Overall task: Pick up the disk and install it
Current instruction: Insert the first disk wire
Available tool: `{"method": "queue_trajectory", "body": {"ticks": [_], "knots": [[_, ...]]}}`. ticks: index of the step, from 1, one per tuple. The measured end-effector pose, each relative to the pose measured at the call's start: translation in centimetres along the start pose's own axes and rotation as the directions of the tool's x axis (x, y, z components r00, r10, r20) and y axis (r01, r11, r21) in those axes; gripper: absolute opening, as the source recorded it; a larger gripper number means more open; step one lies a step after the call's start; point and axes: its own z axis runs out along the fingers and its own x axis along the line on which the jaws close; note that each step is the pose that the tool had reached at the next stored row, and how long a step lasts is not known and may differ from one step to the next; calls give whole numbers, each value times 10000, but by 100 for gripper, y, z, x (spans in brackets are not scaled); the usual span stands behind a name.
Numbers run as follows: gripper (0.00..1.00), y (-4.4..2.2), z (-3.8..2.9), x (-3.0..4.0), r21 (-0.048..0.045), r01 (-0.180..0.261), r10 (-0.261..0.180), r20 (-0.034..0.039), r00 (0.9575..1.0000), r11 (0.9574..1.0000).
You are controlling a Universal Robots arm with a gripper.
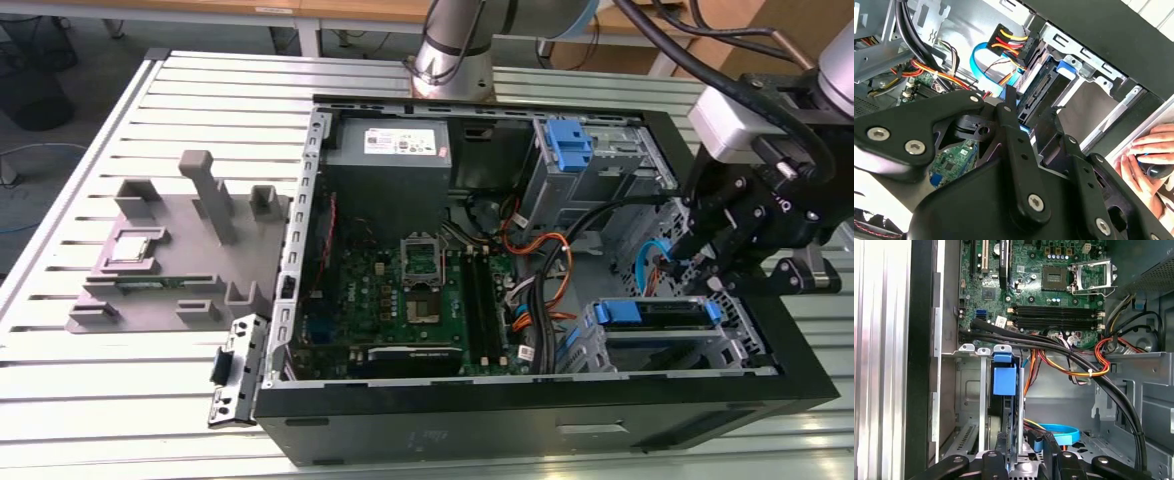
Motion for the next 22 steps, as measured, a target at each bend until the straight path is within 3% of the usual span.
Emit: {"method": "queue_trajectory", "body": {"ticks": [7, 22], "knots": [[42, 6, -26, -1, 0, 0, 0, 0, 10000, 10000], [40, 19, -4, 0, 0, -1, 1, 0, 10000, 10000]]}}
